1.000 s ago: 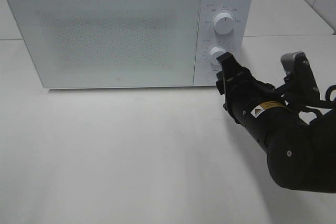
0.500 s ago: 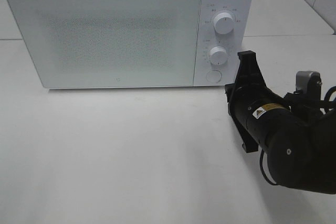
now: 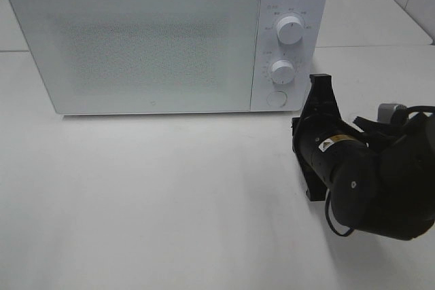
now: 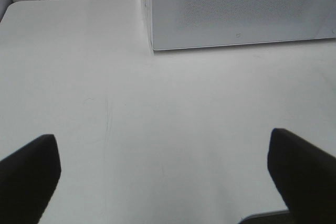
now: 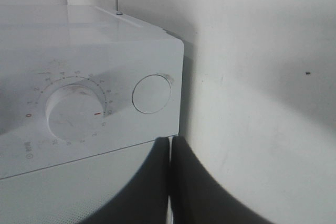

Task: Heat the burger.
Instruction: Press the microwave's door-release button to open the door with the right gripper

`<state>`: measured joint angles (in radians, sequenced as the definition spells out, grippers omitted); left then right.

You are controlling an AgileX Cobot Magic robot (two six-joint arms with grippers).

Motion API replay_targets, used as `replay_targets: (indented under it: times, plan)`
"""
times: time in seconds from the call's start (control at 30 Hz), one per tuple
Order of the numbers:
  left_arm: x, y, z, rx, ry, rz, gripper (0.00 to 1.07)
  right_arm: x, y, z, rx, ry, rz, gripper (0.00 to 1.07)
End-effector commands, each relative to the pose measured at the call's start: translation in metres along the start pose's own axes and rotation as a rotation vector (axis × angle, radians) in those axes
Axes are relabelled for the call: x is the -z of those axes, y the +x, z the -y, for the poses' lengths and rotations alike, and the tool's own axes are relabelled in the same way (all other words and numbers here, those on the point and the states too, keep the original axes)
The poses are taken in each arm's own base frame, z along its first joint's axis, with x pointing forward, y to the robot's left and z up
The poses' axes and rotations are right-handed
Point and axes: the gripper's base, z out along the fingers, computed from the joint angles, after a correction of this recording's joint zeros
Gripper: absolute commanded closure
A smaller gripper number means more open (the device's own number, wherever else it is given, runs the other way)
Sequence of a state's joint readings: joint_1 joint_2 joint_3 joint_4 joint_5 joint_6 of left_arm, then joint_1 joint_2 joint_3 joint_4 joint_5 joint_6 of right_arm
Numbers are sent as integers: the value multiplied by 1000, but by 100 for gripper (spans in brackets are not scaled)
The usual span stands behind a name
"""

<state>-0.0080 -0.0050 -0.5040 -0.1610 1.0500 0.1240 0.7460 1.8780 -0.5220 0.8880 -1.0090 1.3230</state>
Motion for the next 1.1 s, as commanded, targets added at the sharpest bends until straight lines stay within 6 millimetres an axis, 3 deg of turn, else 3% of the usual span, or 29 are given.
replay_targets:
  times: [0.03, 0.4, 1.1]
  plan:
    - [2, 1, 1, 1, 0, 28, 6, -10, 4, -4, -6, -10, -11, 107]
    - [2, 1, 1, 1, 0, 28, 6, -51, 5, -14, -13, -8, -15, 107]
    - [2, 1, 1, 1, 0, 28, 6, -94, 7, -16, -40, -20, 15, 107]
